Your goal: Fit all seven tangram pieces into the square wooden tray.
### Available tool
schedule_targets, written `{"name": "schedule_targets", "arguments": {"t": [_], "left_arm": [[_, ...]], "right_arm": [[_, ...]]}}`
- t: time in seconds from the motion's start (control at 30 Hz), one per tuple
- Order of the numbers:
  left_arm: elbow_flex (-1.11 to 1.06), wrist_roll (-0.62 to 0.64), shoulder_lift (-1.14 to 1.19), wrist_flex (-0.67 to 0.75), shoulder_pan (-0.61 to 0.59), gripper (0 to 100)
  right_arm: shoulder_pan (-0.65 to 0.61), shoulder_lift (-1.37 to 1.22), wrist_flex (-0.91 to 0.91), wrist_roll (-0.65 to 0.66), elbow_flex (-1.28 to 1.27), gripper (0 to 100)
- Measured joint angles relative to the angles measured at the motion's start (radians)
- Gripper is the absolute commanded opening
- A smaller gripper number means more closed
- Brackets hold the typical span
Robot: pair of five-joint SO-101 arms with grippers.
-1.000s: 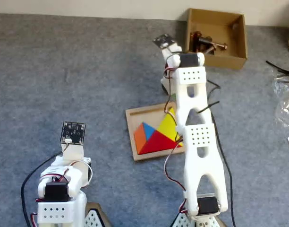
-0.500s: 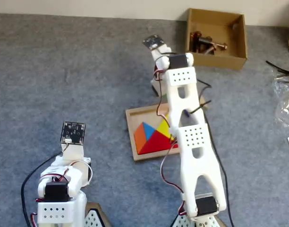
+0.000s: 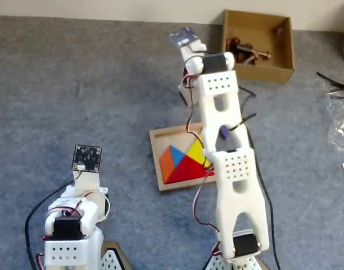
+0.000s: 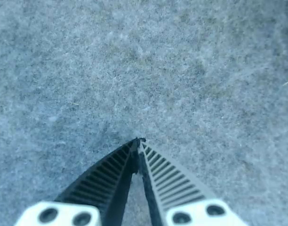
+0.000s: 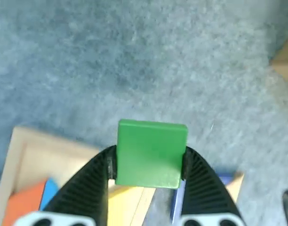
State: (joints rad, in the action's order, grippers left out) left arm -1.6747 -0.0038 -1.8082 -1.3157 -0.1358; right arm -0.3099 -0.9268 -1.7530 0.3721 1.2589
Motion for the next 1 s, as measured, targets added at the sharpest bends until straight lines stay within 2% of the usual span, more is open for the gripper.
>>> {"name": "schedule_targets", "arguments": {"t": [0.17,0.33,0.87,1.0], "left_arm": [[0.000,0.000,0.000,0.000,0.000,1],[0.000,0.000,0.000,0.000,0.000,1],[0.000,0.000,0.000,0.000,0.000,1],[0.000,0.000,0.000,0.000,0.000,1]], "right_arm": [[0.000,0.167,0.000,0.002,-0.302,4.9],[0.000,0.221,0.000,0.060,-0.476,4.8],[-0.043,0.233,0.000,0.043,-0.542,4.7],[-0.054,0.311,0.000,0.028,-0.572,4.7]]}}
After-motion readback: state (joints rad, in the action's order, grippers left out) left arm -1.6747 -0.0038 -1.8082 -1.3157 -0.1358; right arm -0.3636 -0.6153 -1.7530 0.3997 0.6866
